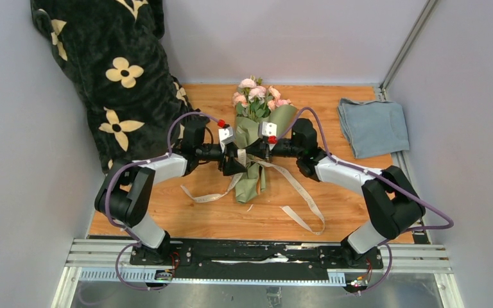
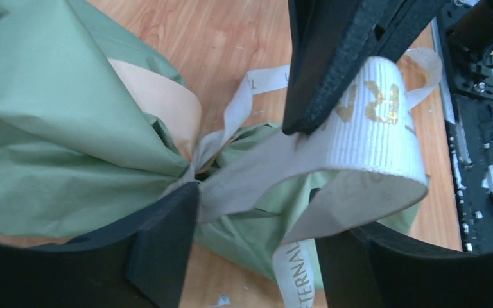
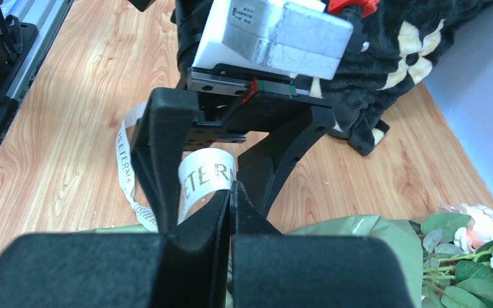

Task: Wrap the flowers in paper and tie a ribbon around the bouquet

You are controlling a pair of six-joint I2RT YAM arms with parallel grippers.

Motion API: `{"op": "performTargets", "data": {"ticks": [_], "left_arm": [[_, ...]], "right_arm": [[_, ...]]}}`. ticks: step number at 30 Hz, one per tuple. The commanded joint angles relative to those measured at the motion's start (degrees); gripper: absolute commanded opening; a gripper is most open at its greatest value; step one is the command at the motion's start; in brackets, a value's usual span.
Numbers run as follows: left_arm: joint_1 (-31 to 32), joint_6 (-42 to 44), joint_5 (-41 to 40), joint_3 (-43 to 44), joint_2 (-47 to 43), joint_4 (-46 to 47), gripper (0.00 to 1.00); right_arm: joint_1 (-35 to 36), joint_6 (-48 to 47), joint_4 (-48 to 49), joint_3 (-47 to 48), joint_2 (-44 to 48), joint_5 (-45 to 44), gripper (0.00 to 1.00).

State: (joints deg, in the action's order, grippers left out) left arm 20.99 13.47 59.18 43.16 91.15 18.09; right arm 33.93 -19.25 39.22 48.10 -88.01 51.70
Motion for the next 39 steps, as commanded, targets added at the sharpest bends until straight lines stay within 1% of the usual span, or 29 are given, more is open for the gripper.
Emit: {"op": "performTargets", "data": {"ticks": [1, 2, 6, 11, 15, 18, 19, 20, 23, 24, 25, 26, 27, 28, 29, 30, 32, 34, 36, 37, 39], "left_arm": [[-0.3, -1.3, 2.3, 1.5, 1.9, 7.7, 0.66], [-0.3, -0.3, 2.6, 1.3, 2.0, 7.7, 0.65], [-1.0, 3.8, 2.1, 1.0, 1.9, 8.0, 0.70], [-2.6, 10.7, 2.5, 1.7, 2.1, 8.0, 0.71], [-1.3, 12.2, 5.4, 2.8, 3.2, 8.0, 0.64], [-0.6, 12.2, 7.3, 2.5, 3.3, 8.0, 0.61], [-0.4, 12.3, 7.3, 2.3, 3.3, 8.0, 0.57], [-0.2, 12.5, 6.9, 2.1, 3.3, 8.0, 0.49], [0.0, 12.7, 6.0, 2.0, 3.4, 8.0, 0.14], [0.0, 12.5, 5.9, 2.0, 3.3, 8.0, 0.04], [0.1, 12.2, 5.7, 2.0, 3.3, 8.0, 0.00], [0.1, 11.8, 5.1, 1.9, 3.3, 8.0, 0.00], [0.1, 11.3, 4.2, 1.8, 3.2, 7.9, 0.00], [0.1, 10.6, 2.9, 1.5, 3.1, 7.8, 0.00], [0.1, 9.7, 1.6, 1.1, 3.0, 8.0, 0.00], [0.1, 7.7, 0.4, 0.6, 2.8, 8.5, 0.00], [0.1, 4.2, -1.9, -0.4, 2.4, 9.9, 0.00], [0.2, 2.1, -3.0, -1.1, 2.0, 10.4, 0.00], [0.3, 1.0, -3.8, -1.7, 1.6, 10.8, 0.00], [0.5, 0.7, -4.6, -2.0, 1.3, 11.0, 0.00], [0.8, 0.0, -5.8, -2.6, 0.8, 11.7, 0.00]], "right_arm": [[-0.9, -1.0, -0.9, 1.0, 0.8, 2.1, 0.00], [-0.9, -1.0, -0.9, 0.9, 0.9, 2.3, 0.00], [-1.1, -1.4, -1.9, 0.9, 1.2, 4.2, 0.00], [-1.8, -1.9, -2.5, 0.8, 2.2, 6.2, 0.00], [-1.8, -1.5, -2.2, 1.2, 1.9, 6.6, 0.00], [-1.8, -1.3, -1.7, 1.0, 1.7, 6.6, 0.00], [-1.8, -1.2, -1.6, 0.9, 1.6, 6.7, 0.00], [-1.8, -1.2, -1.6, 0.9, 1.5, 6.8, 0.00], [-1.9, -0.9, -1.9, 1.0, 1.4, 7.0, 0.00], [-2.1, -0.5, -2.5, 1.3, 1.5, 6.7, 0.00], [-2.3, 0.3, -3.9, 1.7, 1.6, 5.7, 0.03], [-2.8, 1.2, -6.8, 2.5, 2.0, 3.8, 0.13], [-3.3, 2.0, -11.1, 3.5, 2.8, 1.2, 0.24], [-3.9, 2.6, -16.5, 4.5, 4.2, -2.5, 0.35], [-4.3, 3.0, -23.3, 6.2, 5.9, -8.6, 0.45], [-4.4, 3.5, -30.3, 7.8, 8.2, -15.1, 0.49], [-4.6, 3.5, -47.7, 11.3, 11.3, -29.0, 0.51], [-4.7, 3.2, -62.6, 14.3, 13.4, -39.6, 0.52], [-4.7, 2.9, -74.1, 16.2, 15.0, -45.6, 0.54], [-4.7, 2.1, -79.0, 16.9, 15.3, -47.1, 0.57], [-4.6, -2.1, -88.7, 18.3, 14.8, -47.1, 0.59]]}}
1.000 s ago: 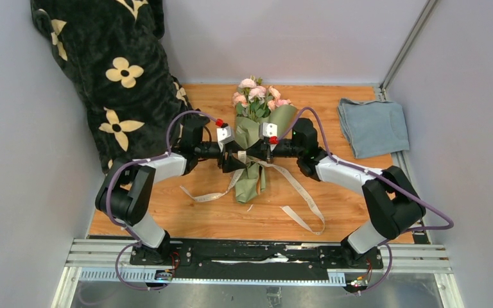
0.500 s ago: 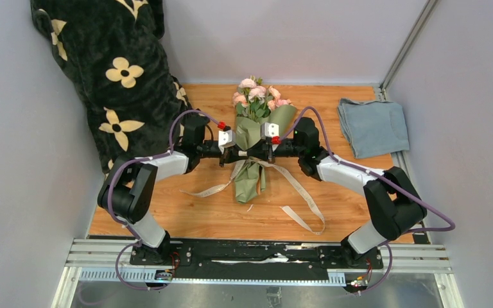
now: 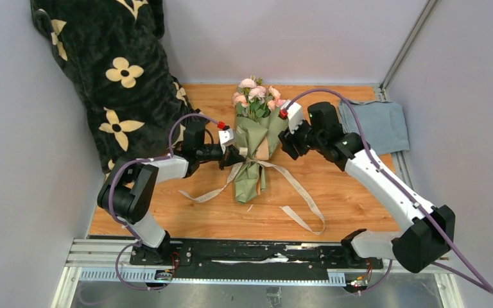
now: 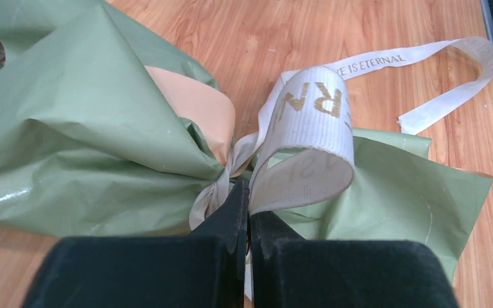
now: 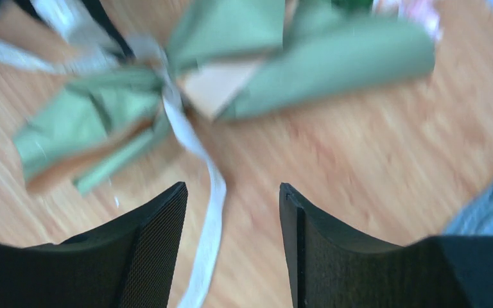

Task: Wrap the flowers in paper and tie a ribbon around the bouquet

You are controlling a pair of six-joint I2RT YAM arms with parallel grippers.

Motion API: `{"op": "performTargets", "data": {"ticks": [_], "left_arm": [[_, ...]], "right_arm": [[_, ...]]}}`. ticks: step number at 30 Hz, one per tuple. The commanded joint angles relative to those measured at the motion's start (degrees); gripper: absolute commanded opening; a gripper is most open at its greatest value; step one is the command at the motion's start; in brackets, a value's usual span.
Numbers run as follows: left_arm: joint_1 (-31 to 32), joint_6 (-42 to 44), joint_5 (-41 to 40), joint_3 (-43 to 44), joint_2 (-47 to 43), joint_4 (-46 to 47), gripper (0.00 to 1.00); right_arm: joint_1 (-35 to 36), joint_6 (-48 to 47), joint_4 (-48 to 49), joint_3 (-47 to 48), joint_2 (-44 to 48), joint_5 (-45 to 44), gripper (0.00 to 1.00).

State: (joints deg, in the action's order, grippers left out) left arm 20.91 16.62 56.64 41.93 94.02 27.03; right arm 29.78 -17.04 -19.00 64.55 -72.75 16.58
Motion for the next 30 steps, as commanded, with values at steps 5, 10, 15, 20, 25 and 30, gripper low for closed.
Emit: {"op": "performTargets", "data": {"ticks": [5, 10, 15, 20, 25, 30], "left_arm": [[2.1, -3.7, -4.6, -2.6, -3.4, 4.7, 0.00], [2.6, -2.4, -5.5, -3.8, -5.1, 4.8, 0.00], [2.6, -1.3, -5.4, -4.6, -6.0, 4.7, 0.00], [2.6, -0.1, -5.5, -5.5, -6.9, 4.7, 0.00], [2.6, -0.6, -4.9, -6.0, -7.0, 4.7, 0.00], [2.6, -0.3, -5.0, -5.6, -6.7, 4.8, 0.00]], "right_arm": [[6.9, -30.4, -43.1, 0.2, 0.7, -3.6, 0.61], [17.5, -37.4, -39.9, -9.0, 0.4, 7.6, 0.68], [26.1, -30.9, -41.0, -12.7, -5.9, 3.4, 0.76], [30.4, -21.8, -36.0, -16.8, -8.6, -5.8, 0.75], [30.4, -16.5, -33.4, -18.9, -11.3, -13.5, 0.75], [30.6, -16.2, -32.4, -20.7, -12.1, -16.5, 0.72]]}}
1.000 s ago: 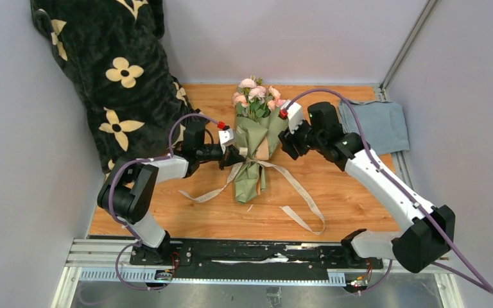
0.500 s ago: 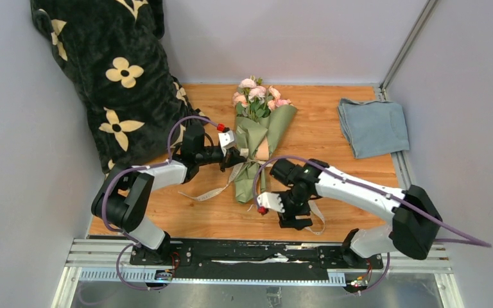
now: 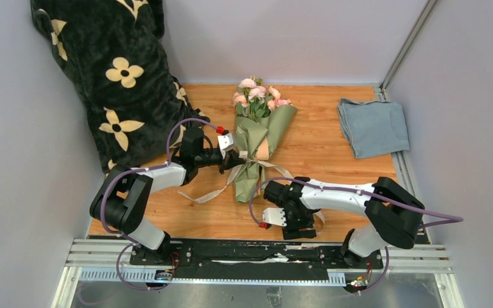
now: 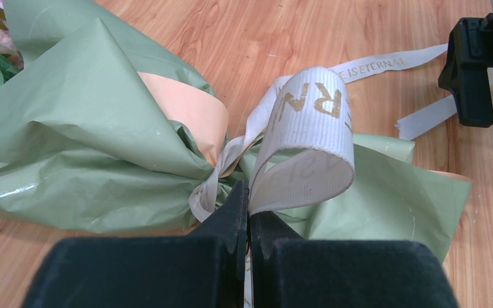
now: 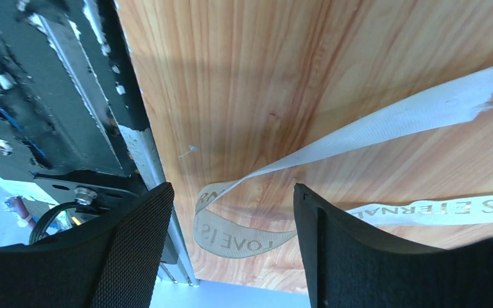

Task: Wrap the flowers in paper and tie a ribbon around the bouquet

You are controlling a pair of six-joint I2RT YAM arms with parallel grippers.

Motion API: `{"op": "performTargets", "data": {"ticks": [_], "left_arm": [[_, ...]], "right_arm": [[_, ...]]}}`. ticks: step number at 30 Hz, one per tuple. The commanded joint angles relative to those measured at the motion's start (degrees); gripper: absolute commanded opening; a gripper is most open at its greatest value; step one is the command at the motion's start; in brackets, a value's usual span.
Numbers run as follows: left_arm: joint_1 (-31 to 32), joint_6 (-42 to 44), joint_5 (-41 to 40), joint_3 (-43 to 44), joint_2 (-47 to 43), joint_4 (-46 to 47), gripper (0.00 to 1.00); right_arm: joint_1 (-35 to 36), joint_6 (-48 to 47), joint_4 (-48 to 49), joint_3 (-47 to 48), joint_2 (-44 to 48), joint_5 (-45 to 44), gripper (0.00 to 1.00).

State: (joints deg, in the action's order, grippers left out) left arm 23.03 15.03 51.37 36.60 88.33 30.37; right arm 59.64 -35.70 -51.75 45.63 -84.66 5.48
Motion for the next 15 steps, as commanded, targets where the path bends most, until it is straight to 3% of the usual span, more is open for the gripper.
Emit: {"op": "performTargets", "data": {"ticks": [1, 3, 5, 7, 8, 12, 15], "left_arm": [[0.5, 1.3, 0.3, -0.2, -0.8, 1.4, 0.00], [0.5, 1.3, 0.4, 0.0, -0.5, 1.4, 0.00], [0.4, 1.1, 0.4, 0.3, -0.2, 1.4, 0.00], [0.5, 1.1, 0.5, 0.5, -0.1, 1.4, 0.00], [0.5, 1.2, 0.5, 0.6, -0.2, 1.4, 0.00], [0.5, 3.0, 1.1, 0.4, -0.5, 1.4, 0.00], [0.5, 4.3, 1.3, -0.2, -0.8, 1.4, 0.00]], "right_arm": [[0.7, 1.9, 0.9, -2.5, 0.1, -5.4, 0.71], [0.7, 0.6, 3.0, -4.8, 1.0, -5.4, 0.65], [0.7, -0.5, 4.1, -5.7, 1.2, -7.0, 0.46], [0.7, -0.7, 4.3, -5.3, 0.9, -8.4, 0.11], [0.7, -0.9, 3.9, -4.9, 0.7, -8.6, 0.02], [-1.8, 0.1, 0.2, 1.6, 3.9, -9.1, 0.00], [-13.3, 0.7, 1.2, 10.1, 11.3, -5.1, 0.00]]}}
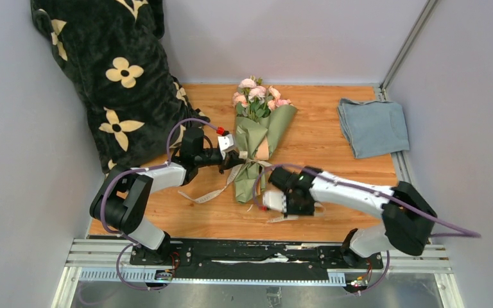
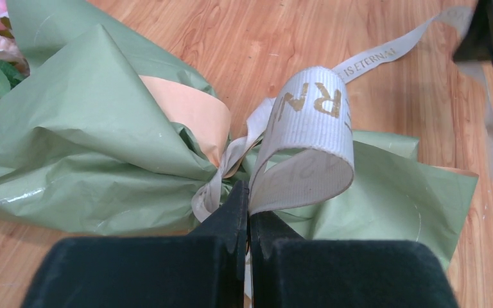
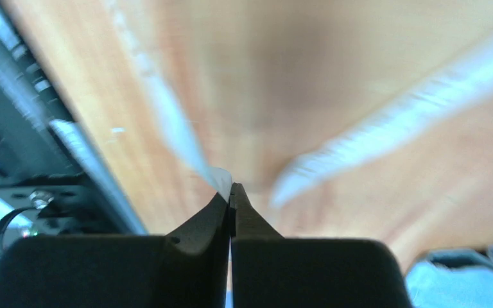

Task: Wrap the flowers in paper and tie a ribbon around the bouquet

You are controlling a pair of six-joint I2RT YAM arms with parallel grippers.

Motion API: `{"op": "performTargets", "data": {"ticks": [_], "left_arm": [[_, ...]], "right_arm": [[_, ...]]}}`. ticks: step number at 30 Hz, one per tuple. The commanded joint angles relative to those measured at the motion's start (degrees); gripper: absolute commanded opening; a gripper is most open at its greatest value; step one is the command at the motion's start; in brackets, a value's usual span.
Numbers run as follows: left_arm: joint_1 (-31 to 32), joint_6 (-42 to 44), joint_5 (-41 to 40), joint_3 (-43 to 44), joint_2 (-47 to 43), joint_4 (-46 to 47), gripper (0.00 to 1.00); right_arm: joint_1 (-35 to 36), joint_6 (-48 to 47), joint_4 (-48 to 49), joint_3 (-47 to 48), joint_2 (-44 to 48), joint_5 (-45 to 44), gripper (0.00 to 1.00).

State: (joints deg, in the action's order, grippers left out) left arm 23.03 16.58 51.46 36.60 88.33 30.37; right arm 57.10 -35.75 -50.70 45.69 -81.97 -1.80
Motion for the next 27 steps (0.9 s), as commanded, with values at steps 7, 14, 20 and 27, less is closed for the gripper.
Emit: {"op": "performTargets", "data": {"ticks": [7, 14, 20, 27], "left_arm": [[0.8, 5.5, 1.0, -1.9, -2.3, 1.4, 0.00], [1.2, 8.6, -1.3, -3.7, -4.5, 1.4, 0.00], [1.5, 9.0, -1.5, -5.2, -6.3, 1.4, 0.00], [1.7, 9.5, -1.0, -6.1, -7.0, 1.4, 0.00]], "right_arm": [[-29.3, 20.0, 52.6, 19.7, 17.0, 39.2, 0.00], [-22.7, 41.9, 67.9, 45.6, -11.7, 33.5, 0.00], [-11.8, 36.2, 51.7, 69.2, -28.9, 24.6, 0.00], [-10.9, 35.2, 35.1, 81.2, -36.1, 27.3, 0.43]]}}
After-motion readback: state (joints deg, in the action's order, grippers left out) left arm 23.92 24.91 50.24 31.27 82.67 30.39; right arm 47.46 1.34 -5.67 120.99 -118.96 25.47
